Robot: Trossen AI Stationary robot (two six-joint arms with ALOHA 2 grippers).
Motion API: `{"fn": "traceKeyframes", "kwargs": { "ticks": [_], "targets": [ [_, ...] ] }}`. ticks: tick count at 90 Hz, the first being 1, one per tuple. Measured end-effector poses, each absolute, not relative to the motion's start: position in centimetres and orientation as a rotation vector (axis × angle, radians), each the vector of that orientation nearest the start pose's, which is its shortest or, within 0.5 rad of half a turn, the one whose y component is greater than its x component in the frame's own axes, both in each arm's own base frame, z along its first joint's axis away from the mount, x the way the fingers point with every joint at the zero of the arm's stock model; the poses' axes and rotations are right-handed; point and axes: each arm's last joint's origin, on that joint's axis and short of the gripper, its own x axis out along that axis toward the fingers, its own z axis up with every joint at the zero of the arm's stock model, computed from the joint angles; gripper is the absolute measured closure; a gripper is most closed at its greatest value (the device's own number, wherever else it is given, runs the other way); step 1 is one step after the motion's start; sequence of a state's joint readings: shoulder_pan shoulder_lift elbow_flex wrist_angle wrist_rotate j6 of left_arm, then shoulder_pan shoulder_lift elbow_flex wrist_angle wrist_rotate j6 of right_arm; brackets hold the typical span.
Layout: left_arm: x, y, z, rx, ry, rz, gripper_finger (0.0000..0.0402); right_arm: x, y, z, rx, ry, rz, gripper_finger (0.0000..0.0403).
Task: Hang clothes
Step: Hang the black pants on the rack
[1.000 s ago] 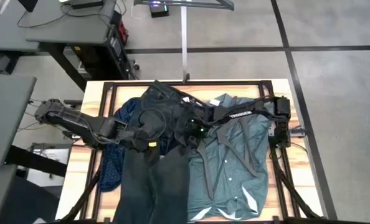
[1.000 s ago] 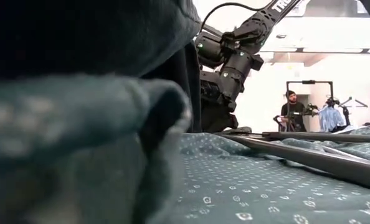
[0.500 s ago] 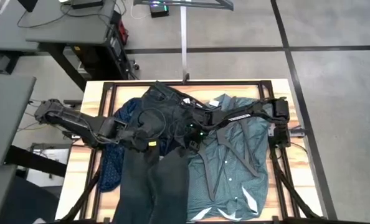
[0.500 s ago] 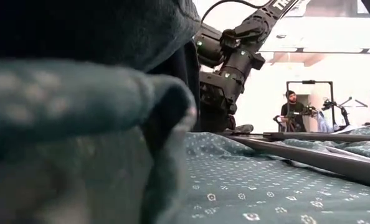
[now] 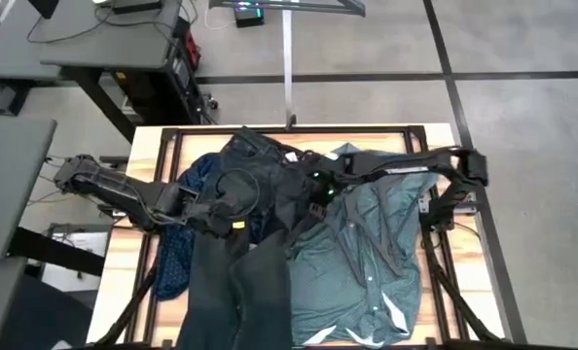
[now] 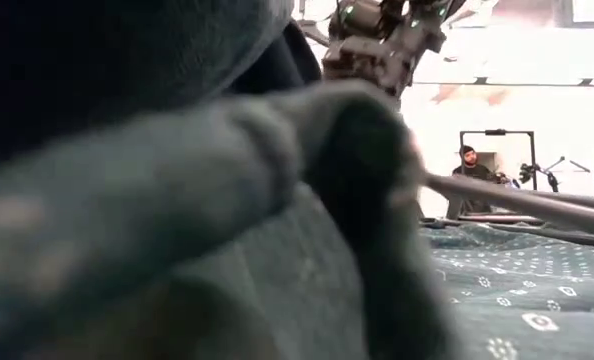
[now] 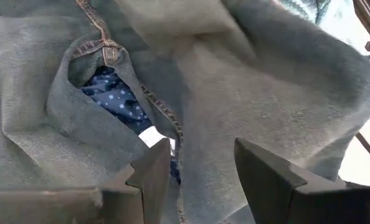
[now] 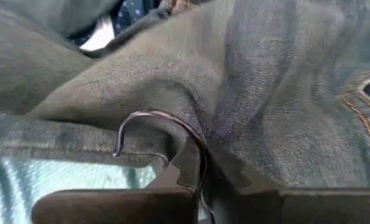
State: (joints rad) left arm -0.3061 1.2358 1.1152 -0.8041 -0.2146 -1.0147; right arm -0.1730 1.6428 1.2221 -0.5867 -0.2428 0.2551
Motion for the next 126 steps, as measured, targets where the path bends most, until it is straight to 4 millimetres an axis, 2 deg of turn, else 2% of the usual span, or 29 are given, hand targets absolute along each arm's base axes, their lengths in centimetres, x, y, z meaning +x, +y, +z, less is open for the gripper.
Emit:
{"fn": "traceKeyframes", "kwargs": {
  "ticks": [20, 31, 76, 97, 115, 126],
  "targets": [
    [23.2, -6.7, 30.6, -0.682, 0.843, 0.356, 0.0240, 30.8, -4.9, 28.0, 0.425, 0.907, -0.056, 0.0402],
    [23.2, -6.7, 30.6, -0.674, 0.843, 0.352, 0.0240, 30.0, -5.0, 29.4, 0.419, 0.858, -0.056, 0.0402],
    [23.2, -6.7, 30.6, -0.673, 0.843, 0.352, 0.0240, 29.9, -5.6, 29.3, 0.431, 0.855, -0.076, 0.0383],
    [23.2, -6.7, 30.6, -0.675, 0.842, 0.353, 0.0240, 29.9, -5.7, 29.3, 0.419, 0.853, -0.074, 0.0398],
    [23.2, -6.7, 30.6, -0.677, 0.842, 0.354, 0.0240, 29.1, -5.6, 30.3, 0.411, 0.825, -0.070, 0.0399],
    [23.2, -6.7, 30.6, -0.669, 0.843, 0.350, 0.0240, 28.7, -5.5, 30.5, 0.413, 0.835, -0.071, 0.0386]
  ]
}}
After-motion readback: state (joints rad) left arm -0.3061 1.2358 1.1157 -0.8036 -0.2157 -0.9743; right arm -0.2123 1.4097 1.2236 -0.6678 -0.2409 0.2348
